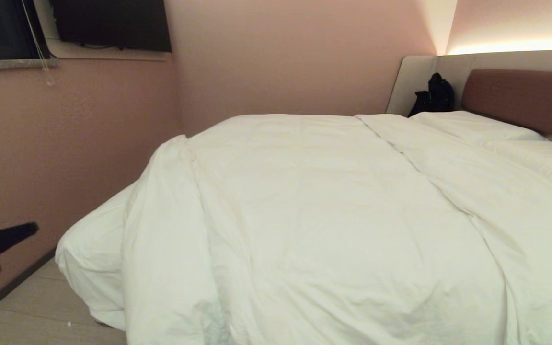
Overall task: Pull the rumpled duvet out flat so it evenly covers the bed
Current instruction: Hold the folded corner of the quilt
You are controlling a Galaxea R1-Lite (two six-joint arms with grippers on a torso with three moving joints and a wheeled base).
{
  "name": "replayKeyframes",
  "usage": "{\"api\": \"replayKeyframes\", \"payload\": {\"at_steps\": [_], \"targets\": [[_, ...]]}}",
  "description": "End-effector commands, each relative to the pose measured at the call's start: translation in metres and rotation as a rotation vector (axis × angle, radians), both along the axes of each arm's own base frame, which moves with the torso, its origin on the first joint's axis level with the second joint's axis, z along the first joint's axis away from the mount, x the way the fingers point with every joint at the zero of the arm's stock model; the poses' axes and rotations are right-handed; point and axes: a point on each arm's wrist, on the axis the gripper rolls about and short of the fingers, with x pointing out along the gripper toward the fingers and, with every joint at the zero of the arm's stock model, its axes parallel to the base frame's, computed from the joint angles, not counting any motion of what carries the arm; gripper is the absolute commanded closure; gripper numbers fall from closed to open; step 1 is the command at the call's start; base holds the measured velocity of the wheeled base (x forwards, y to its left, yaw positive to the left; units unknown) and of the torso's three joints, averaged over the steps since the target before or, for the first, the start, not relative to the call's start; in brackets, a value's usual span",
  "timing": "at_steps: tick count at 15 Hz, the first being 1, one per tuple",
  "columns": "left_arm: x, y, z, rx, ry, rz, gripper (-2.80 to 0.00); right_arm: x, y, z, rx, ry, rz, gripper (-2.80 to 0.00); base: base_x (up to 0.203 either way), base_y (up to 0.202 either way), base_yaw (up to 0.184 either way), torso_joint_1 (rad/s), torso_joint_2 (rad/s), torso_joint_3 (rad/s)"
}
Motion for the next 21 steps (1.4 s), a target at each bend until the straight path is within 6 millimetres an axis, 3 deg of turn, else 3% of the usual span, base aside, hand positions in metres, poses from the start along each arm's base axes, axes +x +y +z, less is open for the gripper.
{"api": "replayKeyframes", "payload": {"at_steps": [1, 5, 9, 13, 17, 18, 21], "targets": [[0.075, 0.000, -0.027, -0.010, 0.235, 0.005, 0.00, 0.000, 0.000, 0.000, -0.001, 0.000, 0.000, 0.00, 0.000, 0.000, 0.000, 0.000, 0.00, 0.000], [0.147, -0.009, -0.063, 0.025, 0.413, -0.023, 0.00, 0.000, 0.000, 0.000, -0.001, -0.001, 0.000, 0.00, 0.000, 0.000, 0.000, 0.000, 0.00, 0.000], [0.195, -0.030, -0.108, 0.099, 0.545, -0.031, 0.00, 0.000, 0.000, 0.000, -0.001, 0.000, 0.002, 0.00, 0.000, 0.000, 0.000, 0.000, 0.00, 0.000], [0.216, -0.050, -0.129, 0.141, 0.586, -0.065, 0.00, 0.000, 0.000, 0.000, -0.001, 0.000, 0.000, 0.00, 0.000, 0.000, 0.000, 0.000, 0.00, 0.000], [0.219, -0.063, -0.130, 0.163, 0.536, -0.072, 0.00, 0.000, 0.000, 0.000, -0.001, 0.000, 0.000, 0.00, 0.000, 0.000, 0.000, 0.000, 0.00, 0.000], [0.217, -0.067, -0.129, 0.171, 0.521, -0.077, -2.80, 0.000, 0.000, 0.000, -0.001, 0.000, 0.000, 0.00, 0.000, 0.000, 0.000, 0.000, 0.00, 0.000], [0.218, -0.075, -0.135, 0.201, 0.530, -0.081, -2.80, 0.000, 0.000, 0.000, -0.001, 0.000, 0.002, 0.00, 0.000, 0.000, 0.000, 0.000, 0.00, 0.000]]}}
